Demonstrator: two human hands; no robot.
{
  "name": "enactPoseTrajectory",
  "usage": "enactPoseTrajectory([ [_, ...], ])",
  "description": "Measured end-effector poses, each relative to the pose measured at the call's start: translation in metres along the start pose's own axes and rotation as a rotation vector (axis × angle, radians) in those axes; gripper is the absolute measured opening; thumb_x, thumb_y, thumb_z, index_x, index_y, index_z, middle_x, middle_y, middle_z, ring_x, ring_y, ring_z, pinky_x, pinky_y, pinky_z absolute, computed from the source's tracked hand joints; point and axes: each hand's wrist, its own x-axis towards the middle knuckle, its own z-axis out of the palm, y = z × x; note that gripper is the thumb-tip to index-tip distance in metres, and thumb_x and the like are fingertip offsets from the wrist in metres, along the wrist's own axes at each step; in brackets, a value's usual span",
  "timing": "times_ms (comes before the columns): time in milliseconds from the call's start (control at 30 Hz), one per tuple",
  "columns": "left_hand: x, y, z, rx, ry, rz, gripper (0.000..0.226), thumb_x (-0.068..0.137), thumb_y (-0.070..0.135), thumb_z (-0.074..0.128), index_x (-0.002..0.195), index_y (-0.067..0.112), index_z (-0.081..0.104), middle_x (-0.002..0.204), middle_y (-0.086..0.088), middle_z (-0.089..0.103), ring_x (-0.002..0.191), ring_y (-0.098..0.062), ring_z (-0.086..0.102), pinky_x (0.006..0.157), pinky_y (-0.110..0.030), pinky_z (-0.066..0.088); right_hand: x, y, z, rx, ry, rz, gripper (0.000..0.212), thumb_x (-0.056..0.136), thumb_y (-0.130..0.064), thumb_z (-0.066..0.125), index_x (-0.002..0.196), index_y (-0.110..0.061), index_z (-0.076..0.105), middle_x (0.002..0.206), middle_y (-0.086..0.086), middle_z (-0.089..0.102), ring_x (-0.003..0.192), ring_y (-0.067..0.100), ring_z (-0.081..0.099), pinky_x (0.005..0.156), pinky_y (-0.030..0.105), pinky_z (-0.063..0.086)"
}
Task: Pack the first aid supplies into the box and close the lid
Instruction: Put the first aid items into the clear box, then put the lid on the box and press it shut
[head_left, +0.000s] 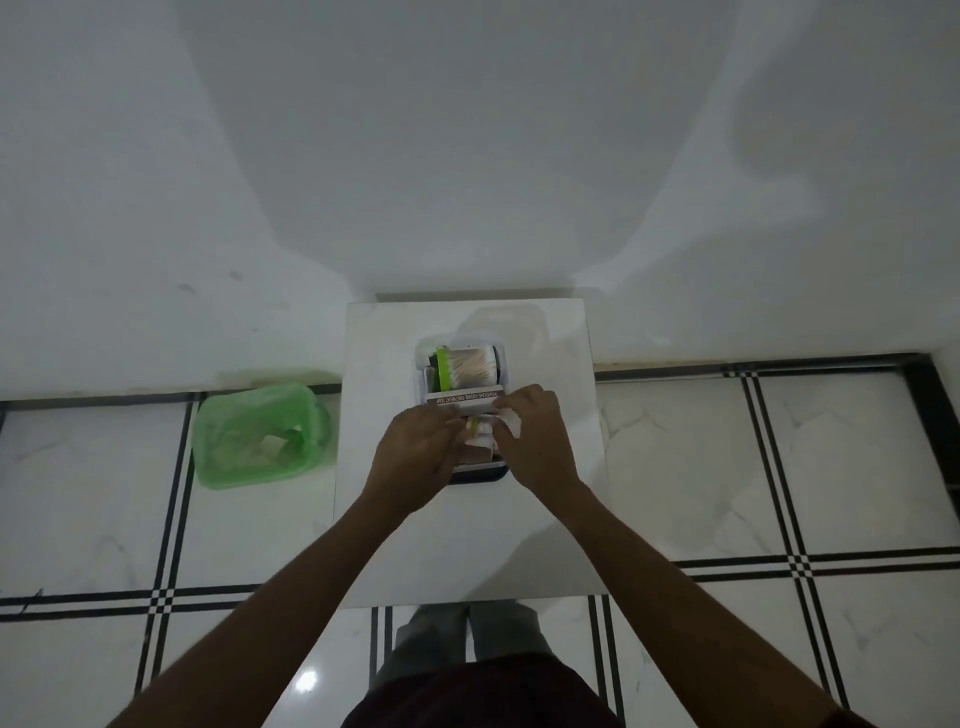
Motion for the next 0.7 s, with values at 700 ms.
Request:
enactPoseTrajectory([
  [700,-0.024,-0.053,-0.039,-0.561,-0.017,-0.722,0.035,0.092,0.005,0.051,0.122,0.021,0.057,0.099,-0.001,0.068,0.079,-0.010,0.070,0.066,-0.043,0.060,0.013,0.033,0.041,0.042,-0.333,0.645,0.030,0.081,-0.023,0.071,0.063,-0.005,0.055,0.057,0.002,0.049,0.054,0.016,0.050,0.054,0.024,0.040],
])
